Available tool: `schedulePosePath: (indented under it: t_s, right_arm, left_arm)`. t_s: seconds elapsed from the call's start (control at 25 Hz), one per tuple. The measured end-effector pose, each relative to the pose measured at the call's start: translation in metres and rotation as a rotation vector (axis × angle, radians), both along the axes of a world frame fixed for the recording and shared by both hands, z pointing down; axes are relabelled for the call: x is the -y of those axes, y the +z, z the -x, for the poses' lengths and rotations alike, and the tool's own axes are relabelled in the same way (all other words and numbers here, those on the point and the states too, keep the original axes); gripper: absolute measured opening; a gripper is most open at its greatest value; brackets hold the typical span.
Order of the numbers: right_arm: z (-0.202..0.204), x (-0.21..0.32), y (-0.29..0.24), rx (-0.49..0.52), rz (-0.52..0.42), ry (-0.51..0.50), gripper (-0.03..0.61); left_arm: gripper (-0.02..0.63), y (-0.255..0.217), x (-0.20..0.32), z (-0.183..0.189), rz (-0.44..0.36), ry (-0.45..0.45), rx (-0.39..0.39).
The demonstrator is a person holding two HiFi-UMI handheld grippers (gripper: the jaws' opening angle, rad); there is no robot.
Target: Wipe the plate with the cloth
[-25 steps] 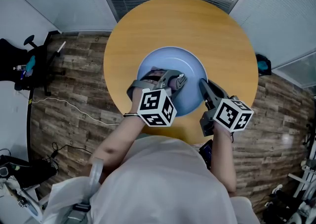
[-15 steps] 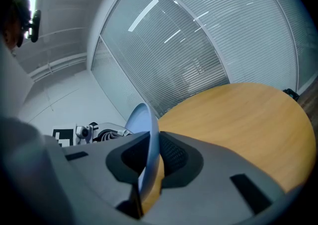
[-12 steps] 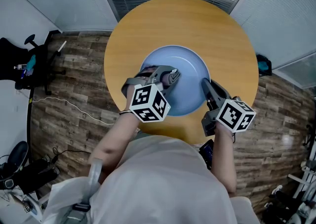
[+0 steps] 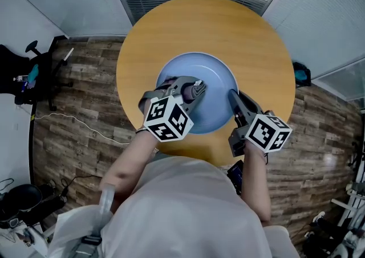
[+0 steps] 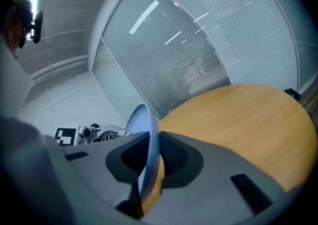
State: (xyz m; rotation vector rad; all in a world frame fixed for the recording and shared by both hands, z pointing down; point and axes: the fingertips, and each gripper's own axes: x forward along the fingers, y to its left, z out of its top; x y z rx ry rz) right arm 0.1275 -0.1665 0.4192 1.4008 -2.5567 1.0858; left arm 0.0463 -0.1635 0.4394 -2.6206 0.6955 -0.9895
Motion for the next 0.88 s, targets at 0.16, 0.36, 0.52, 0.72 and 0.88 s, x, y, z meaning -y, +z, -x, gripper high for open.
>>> schedulePosePath:
  t_s: [0.16,0.36,0.52,0.72,0.88]
  right_arm:
    - [0.005,0.004,0.001,-0.007,0.005,-0.007,0.055]
    - [0.005,0.0,0.004,-0.014,0.014,-0.009,0.057]
    - [0.003,0.001,0.004,-0.016,0.015,-0.007,0.057]
    - [0.0,0.001,0.005,-0.014,0.021,-0.009,0.057]
    - [0.002,0.0,0.01,-0.007,0.031,-0.009,0.057]
  left_arm:
    - [0.081,0.0,0.0,-0.009,-0.006,0.026,0.01]
    - [0.081,0.0,-0.009,-0.03,-0.015,0.076,0.026]
    - [0.081,-0.002,-0.012,-0.043,-0.021,0.109,0.036]
    - [0.081,-0.001,-0.018,-0.058,-0.017,0.14,0.047]
    - [0.081,0.003,-0.022,-0.061,-0.009,0.146,0.062]
